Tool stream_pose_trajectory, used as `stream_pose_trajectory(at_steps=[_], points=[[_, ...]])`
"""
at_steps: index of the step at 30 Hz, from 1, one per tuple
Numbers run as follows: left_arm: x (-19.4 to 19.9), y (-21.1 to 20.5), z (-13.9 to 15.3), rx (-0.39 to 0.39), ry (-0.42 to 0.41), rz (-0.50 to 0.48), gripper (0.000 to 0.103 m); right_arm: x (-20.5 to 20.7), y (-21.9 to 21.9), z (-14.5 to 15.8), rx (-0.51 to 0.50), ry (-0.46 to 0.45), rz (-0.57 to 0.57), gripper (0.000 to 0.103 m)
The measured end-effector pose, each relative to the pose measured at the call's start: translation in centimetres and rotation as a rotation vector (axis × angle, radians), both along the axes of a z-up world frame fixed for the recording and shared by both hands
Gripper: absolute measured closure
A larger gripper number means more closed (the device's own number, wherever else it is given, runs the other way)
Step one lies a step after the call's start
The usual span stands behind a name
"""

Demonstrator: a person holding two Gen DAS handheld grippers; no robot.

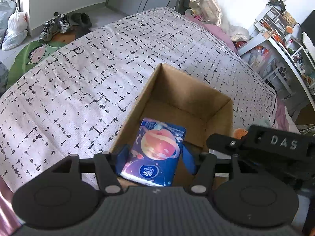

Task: Organize soft objects
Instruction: 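Carry both items into the cardboard box and open both grippers, then move both grippers back toward the denim plush and black scrunchie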

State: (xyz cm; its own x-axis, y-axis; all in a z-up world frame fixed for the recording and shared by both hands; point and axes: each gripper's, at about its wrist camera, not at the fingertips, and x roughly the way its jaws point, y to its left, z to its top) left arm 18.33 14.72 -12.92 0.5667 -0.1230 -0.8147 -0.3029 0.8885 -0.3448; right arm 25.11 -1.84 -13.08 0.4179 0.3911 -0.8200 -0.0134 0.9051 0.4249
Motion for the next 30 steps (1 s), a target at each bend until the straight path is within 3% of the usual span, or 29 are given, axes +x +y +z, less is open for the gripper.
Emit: stream_pose_trajectory(at_steps=[6,8,12,14,22,30], points=[[-0.4,0.1,0.7,0.009,0.004,0.007,0.042,0.1,-0.3,-0.6,0.043,0.046,-0.008,0.051],[-0.8,0.2,1.2,0.007,-0.004,0.015,0.042,0.1,-0.5,-0.6,0.069,0.060,-0.006,0.041],[-1.3,0.1,2.3,0.030,-0.009,0.021,0.038,0.0,-1.6,0.3,0.134,0.060,-0.002,0.033],[-1.5,-0.3,3.0,0.053,-0.013,0.019,0.035,-0.3,-2.5,1.0,0.118,0.038,-0.009,0.021],[-2.2,-2.9,4.9,0.093,-0.033,0.006,0.017,-1.5,-6.2,2.7,0.114,-0.007,0.019,0.017],[-3.3,-5.1,6.3,0.115,-0.038,0.010,0.016,-2.6,-10.0,4.2,0.073,-0.060,0.046,0.010]])
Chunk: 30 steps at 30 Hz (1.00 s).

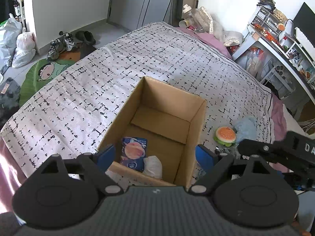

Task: Organize soft objects
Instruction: 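Move both grippers back toward the denim plush and black scrunchie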

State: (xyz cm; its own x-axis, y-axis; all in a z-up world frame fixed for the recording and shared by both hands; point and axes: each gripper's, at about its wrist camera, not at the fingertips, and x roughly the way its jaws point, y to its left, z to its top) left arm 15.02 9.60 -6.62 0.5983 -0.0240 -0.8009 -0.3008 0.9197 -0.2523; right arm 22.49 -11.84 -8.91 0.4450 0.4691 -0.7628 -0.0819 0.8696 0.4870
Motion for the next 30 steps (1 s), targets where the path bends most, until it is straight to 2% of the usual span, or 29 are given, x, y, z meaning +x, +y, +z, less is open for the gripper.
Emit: stream_pose_trajectory(at_steps=[8,18,23,30], points=[[-0.2,-2.9,0.9,0.008,-0.006,-0.016,0.015,-0.7,-4.2,0.6,-0.046,-0.039,0.001,0.009],[-0.3,-7.1,1.4,-0.014,-0.027,-0.038,0.015,-0.3,-9.0,0.3,-0.040,-0.055,-0.044,0.007],[-0.1,-9.0,1.3,-0.023,-0.039,-0.039,0.015,0.5,-11.1,-0.7,-0.034,-0.060,-0.115,0.007],[0.3,-11.4,0.2,-0.035,-0.040,-0.012,0.021,1.5,-13.4,-4.4,0.030,-0.009,-0.173,0.013]])
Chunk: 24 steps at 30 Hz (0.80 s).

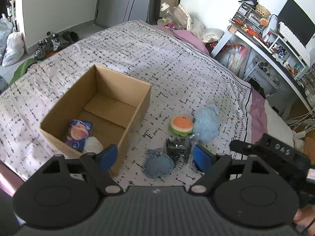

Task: Organize soft objects
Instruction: 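Move both grippers back toward the denim plush and black scrunchie, then grasp the blue denim plush with the left gripper while the right grasps the black lace scrunchie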

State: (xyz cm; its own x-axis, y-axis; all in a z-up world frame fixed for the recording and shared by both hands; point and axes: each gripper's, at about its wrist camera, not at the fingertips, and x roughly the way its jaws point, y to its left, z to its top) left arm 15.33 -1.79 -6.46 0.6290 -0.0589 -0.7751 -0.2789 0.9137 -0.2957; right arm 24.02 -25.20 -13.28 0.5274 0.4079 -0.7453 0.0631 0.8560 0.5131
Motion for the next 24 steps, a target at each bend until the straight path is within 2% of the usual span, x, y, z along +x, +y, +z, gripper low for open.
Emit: stream_pose_trajectory(at_steps=[2,7,11,13,19,22,24], points=[[0.2,-0.8,-0.4,0.003,-0.005,0.004,0.024,0.2,-0.3,-0.6,0.017,0.010,-0.001,0.018],[1.3,-3.2,-2.0,0.058,0.038,-0.036,0.029,0.8,-0.5,-0.9,-0.028,-0.021,-0.008,0.018],[2.2,-4.5,-4.0,0.046,0.071,-0.051,0.032,1.9,-0.6,-2.2,-0.020,0.020,0.020,0.019],[2.6,-5.2,-5.0,0.059,0.086,-0.068,0.038,2.3,-0.8,-3.0,-0.025,0.046,0.015,0.020],[3.7,-6.1,-7.5,0.083,0.141,-0.075,0.041,2.9,-1.4,-3.9,0.025,0.073,0.014,0.020],[4.3,-6.2,-8.9,0.103,0.167,-0.073,0.043,3.4,-1.7,-4.8,0.062,0.100,0.015,0.027],[4.5,-6.0,-9.5,0.107,0.172,-0.060,0.044,3.8,-2.0,-5.2,0.071,0.108,0.009,0.028]])
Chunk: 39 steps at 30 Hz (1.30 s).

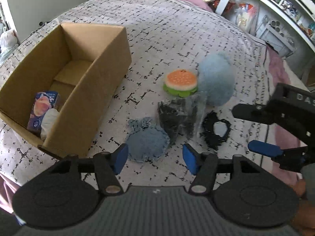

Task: Organize soft objects
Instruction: 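Grasp the blue denim plush with the left gripper while the right grasps the black lace scrunchie, then carry both items over the box and open the right gripper to drop the scrunchie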

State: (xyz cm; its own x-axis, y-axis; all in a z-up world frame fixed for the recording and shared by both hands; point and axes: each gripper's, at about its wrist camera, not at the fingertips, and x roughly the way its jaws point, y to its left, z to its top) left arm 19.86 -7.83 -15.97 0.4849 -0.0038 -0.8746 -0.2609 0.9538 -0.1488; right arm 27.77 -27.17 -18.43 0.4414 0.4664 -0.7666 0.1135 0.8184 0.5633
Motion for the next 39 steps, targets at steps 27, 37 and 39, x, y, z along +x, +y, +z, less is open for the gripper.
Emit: stream_pose_trajectory(at_steps=[27,37,39], points=[[2.6,0.4,-4.6,0.037,0.058,0.062,0.055,3.5,3.0,-5.3,-0.137,0.109,0.072,0.043],[0.7,0.4,-1.1,-0.011,0.009,0.059,0.060,1.6,0.9,-3.6,-0.131,0.100,0.015,0.075],[0.2,0.4,0.0,-0.017,-0.013,0.050,0.060,1.2,0.6,-3.0,-0.123,0.087,0.003,0.075]])
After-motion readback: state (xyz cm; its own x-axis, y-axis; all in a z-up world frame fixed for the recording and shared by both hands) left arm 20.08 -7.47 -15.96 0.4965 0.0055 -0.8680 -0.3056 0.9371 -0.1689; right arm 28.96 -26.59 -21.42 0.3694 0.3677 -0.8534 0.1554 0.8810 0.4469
